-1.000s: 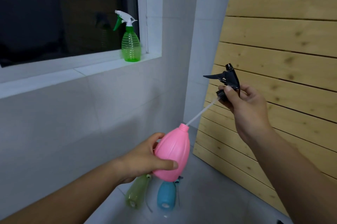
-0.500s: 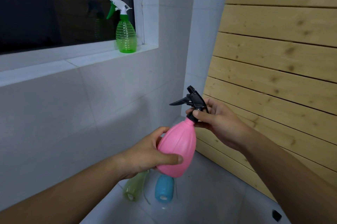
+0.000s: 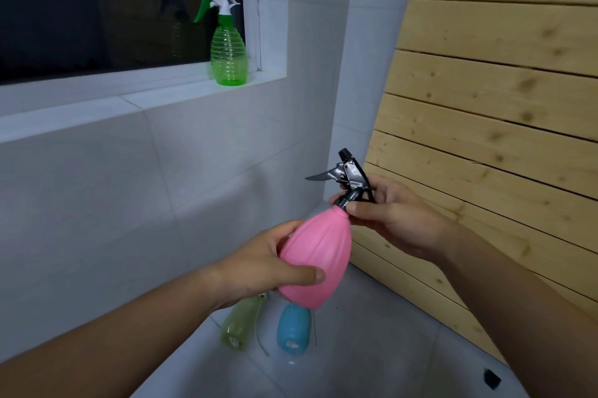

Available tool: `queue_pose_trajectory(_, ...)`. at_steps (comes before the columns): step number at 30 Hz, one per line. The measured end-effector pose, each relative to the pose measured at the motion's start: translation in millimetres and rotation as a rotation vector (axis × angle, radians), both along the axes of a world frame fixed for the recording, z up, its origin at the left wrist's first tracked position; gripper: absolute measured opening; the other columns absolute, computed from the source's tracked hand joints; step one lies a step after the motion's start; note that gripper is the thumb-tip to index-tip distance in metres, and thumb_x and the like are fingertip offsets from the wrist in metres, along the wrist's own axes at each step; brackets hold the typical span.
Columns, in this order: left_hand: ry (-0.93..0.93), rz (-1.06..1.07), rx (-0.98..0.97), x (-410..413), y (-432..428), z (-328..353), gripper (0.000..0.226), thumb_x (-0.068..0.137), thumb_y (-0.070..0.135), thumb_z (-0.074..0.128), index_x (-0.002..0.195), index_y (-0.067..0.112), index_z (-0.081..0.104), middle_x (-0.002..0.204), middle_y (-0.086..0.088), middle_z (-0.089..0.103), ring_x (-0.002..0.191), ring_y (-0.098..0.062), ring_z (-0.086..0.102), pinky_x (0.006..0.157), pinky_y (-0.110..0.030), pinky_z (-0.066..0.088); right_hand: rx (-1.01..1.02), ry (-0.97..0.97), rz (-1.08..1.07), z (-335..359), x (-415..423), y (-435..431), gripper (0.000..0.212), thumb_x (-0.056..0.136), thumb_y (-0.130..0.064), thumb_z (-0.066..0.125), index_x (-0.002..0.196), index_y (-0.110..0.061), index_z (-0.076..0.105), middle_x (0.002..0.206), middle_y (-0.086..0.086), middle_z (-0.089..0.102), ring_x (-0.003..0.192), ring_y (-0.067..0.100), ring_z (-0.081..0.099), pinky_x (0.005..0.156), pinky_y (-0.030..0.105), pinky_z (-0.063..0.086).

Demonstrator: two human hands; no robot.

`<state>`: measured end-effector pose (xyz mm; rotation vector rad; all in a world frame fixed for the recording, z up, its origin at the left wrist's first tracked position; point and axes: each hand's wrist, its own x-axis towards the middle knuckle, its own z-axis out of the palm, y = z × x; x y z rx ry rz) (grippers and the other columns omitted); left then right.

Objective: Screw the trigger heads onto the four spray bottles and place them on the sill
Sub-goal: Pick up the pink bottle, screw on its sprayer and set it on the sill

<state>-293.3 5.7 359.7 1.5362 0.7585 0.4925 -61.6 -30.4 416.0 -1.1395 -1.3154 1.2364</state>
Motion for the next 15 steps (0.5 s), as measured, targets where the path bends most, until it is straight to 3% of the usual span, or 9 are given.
queue_pose_trajectory(2, -0.005, -0.002, 0.009, 0.0, -0.2, 1.2, 0.082, 0.065, 0.019, 0.092, 0.137, 0.041, 0.060, 0.128, 0.002, 0.072, 0.117, -0.020, 0.071, 0.080, -0.036, 0.064, 0.007, -0.008, 0.012, 1.3, 0.3, -0.1, 0.041, 0.088, 0.013, 0.055, 0.128, 0.004, 0.051, 0.112, 0.024, 0.063, 0.102, 0.027, 0.063, 0.094, 0.037, 0.054)
queue_pose_trajectory(9, 0.013, -0.026, -0.031, 2.8, -2.9, 3.5, 0.074, 0.069, 0.019, 0.087, 0.134, 0.043, 0.063, 0.122, 0.000, 0.076, 0.108, -0.021, 0.076, 0.064, -0.030, 0.061, 0.047, -0.170, 0.074, 5.0, 6.7, -4.8, 0.042, 0.089, 0.011, 0.057, 0.128, -0.003, 0.054, 0.109, 0.014, 0.068, 0.102, 0.020, 0.065, 0.092, 0.032, 0.052)
queue_pose_trajectory(15, 0.015, -0.016, -0.047, 2.9, -2.1, -0.3, 0.074, 0.070, 0.013, 0.090, 0.133, 0.039, 0.063, 0.123, -0.001, 0.074, 0.107, -0.018, 0.075, 0.064, -0.025, 0.061, 0.053, -0.233, 0.028, 1.9, 1.1, -5.4, 0.041, 0.090, 0.007, 0.058, 0.130, -0.003, 0.051, 0.106, 0.016, 0.066, 0.097, 0.018, 0.064, 0.085, 0.027, 0.055)
